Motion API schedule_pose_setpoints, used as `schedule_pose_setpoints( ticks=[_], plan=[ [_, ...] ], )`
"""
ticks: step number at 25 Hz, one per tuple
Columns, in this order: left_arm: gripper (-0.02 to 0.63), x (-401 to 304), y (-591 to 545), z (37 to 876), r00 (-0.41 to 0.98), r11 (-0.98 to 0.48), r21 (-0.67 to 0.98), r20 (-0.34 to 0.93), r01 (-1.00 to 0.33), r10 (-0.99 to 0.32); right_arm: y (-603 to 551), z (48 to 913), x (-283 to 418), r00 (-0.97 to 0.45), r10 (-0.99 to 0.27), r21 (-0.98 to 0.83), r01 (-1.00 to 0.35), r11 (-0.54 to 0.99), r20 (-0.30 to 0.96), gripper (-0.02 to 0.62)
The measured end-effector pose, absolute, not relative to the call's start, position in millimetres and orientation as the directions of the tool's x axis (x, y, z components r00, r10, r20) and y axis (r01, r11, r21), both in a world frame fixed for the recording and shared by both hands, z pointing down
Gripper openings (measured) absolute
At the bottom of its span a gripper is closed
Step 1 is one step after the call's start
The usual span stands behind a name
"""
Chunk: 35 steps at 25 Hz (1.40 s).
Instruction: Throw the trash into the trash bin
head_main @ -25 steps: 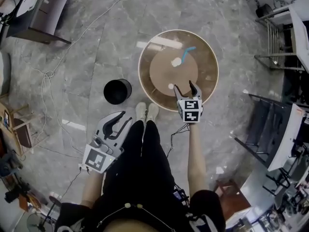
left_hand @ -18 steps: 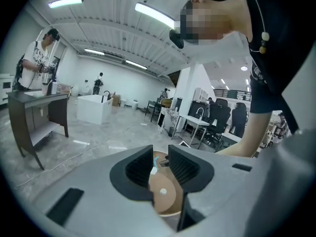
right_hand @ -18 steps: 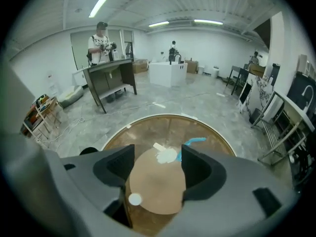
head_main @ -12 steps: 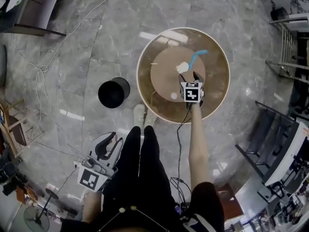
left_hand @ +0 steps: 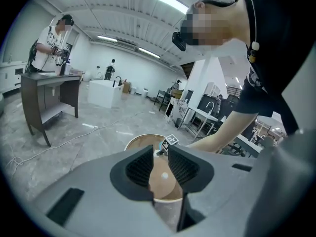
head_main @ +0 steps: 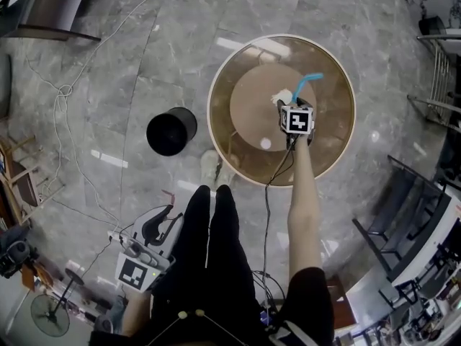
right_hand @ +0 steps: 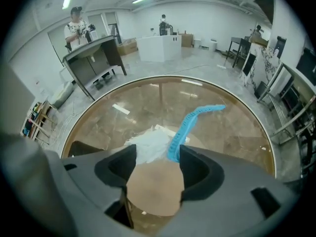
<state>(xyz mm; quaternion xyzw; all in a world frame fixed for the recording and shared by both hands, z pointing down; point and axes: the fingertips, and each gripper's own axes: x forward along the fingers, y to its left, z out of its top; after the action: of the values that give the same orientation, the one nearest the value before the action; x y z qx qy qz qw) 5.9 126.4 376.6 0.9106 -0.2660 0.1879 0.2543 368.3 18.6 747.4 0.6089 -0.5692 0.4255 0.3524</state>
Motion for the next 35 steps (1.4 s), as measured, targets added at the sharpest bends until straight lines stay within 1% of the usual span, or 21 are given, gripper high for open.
schedule_pose_setpoints(
  ticks=[2, 4, 6, 7, 9, 10, 12, 15, 22, 26, 31, 35],
  plan=[
    [0.095, 6, 127, 380, 0.782, -0.723, 0.363, 0.484, -0.587, -0.392, 17, 753, 366, -0.046, -0.398, -0.103, -0.987, -0.125, 0.916, 0.277],
    [0.095, 6, 128, 381, 0.78, -0.722, 0.361, 0.485, -0.59, -0.395, 18, 754, 365, -0.069, -0.4, -0.143, -0.977, -0.156, 0.914, 0.24],
    [0.095, 6, 127, 381, 0.779, -0.723, 0.355, 0.482, -0.592, -0.401, 19, 755, 364, -0.085, -0.407, -0.172, -0.968, -0.181, 0.909, 0.217],
    [0.095, 5, 127, 380, 0.778, -0.723, 0.354, 0.482, -0.594, -0.403, 19, 754, 362, -0.09, -0.411, -0.181, -0.965, -0.188, 0.907, 0.192],
    [0.095, 2, 128, 381, 0.773, -0.718, 0.352, 0.485, -0.601, -0.409, 18, 751, 358, -0.068, -0.421, -0.159, -0.969, -0.187, 0.905, 0.091],
    [0.095, 0, 128, 381, 0.77, -0.715, 0.351, 0.487, -0.605, -0.412, 18, 748, 355, -0.043, -0.425, -0.127, -0.977, -0.173, 0.904, 0.052],
    [0.095, -3, 129, 380, 0.767, -0.712, 0.347, 0.485, -0.61, -0.421, 18, 740, 345, -0.01, -0.437, -0.063, -0.992, -0.107, 0.899, 0.048],
    [0.094, -5, 126, 376, 0.764, -0.704, 0.348, 0.472, -0.62, -0.439, 18, 721, 326, 0.0, -0.468, -0.011, -1.0, -0.022, 0.884, 0.046],
    [0.092, -13, 124, 363, 0.754, -0.673, 0.357, 0.429, -0.648, -0.497, 29, 662, 269, -0.04, -0.556, 0.02, -0.995, 0.102, 0.83, 0.044],
    [0.092, -23, 128, 356, 0.731, -0.649, 0.348, 0.423, -0.677, -0.536, 35, 630, 229, -0.076, -0.577, 0.035, -0.983, 0.179, 0.813, 0.044],
    [0.092, -51, 127, 345, 0.679, -0.593, 0.333, 0.402, -0.733, -0.614, 38, 598, 157, -0.172, -0.588, 0.011, -0.956, 0.294, 0.79, 0.044],
    [0.091, -82, 132, 339, 0.612, -0.518, 0.326, 0.383, -0.791, -0.693, 42, 588, 81, -0.297, -0.548, -0.033, -0.898, 0.439, 0.782, 0.044]
  ],
)
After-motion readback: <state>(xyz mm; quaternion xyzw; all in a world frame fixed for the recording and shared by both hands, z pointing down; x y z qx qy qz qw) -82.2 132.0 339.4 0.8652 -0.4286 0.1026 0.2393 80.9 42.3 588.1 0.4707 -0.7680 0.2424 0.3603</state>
